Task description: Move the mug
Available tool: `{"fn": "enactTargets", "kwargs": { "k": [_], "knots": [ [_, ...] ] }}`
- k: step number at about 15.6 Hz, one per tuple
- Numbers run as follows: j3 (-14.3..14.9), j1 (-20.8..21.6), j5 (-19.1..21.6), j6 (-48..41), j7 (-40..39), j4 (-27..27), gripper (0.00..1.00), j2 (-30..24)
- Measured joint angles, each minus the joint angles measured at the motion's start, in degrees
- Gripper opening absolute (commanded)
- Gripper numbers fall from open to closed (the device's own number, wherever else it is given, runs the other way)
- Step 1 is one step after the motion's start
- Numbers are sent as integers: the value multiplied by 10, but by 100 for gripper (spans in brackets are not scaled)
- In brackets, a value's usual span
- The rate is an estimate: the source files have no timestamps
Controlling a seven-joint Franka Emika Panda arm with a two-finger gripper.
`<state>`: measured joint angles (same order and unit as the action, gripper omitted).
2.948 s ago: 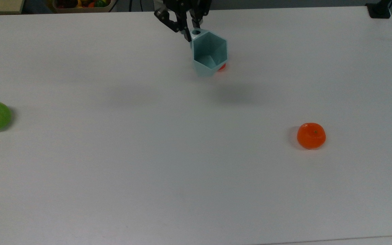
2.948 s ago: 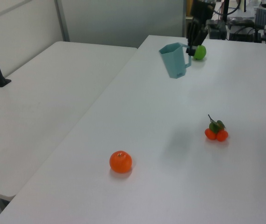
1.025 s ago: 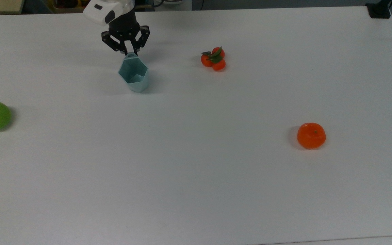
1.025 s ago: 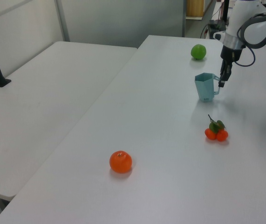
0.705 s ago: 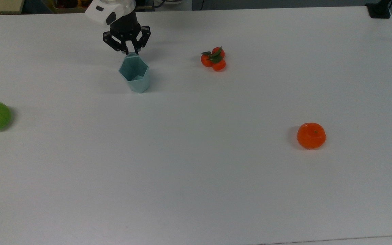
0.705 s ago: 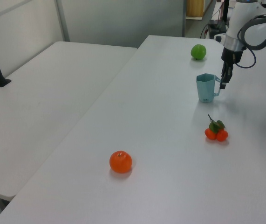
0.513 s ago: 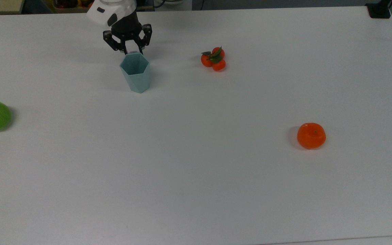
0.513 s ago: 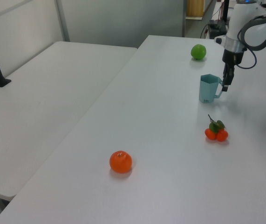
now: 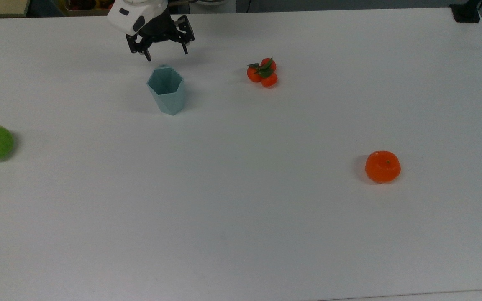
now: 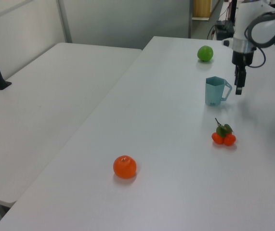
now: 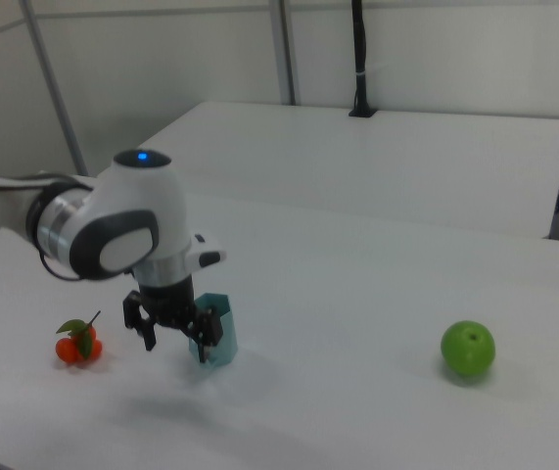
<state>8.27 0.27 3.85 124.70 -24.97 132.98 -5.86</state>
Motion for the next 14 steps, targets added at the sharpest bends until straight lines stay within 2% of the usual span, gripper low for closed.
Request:
{"fn": "enactTargets", "kwargs": {
  "k": [6, 11, 14],
  "knots": [
    [-13, 3, 0, -215, 88, -191, 100, -12],
    [-76, 15, 0, -298, 292, -309, 100, -12],
    [-89, 16, 0, -331, 335, -346, 100, -11]
  ]
}}
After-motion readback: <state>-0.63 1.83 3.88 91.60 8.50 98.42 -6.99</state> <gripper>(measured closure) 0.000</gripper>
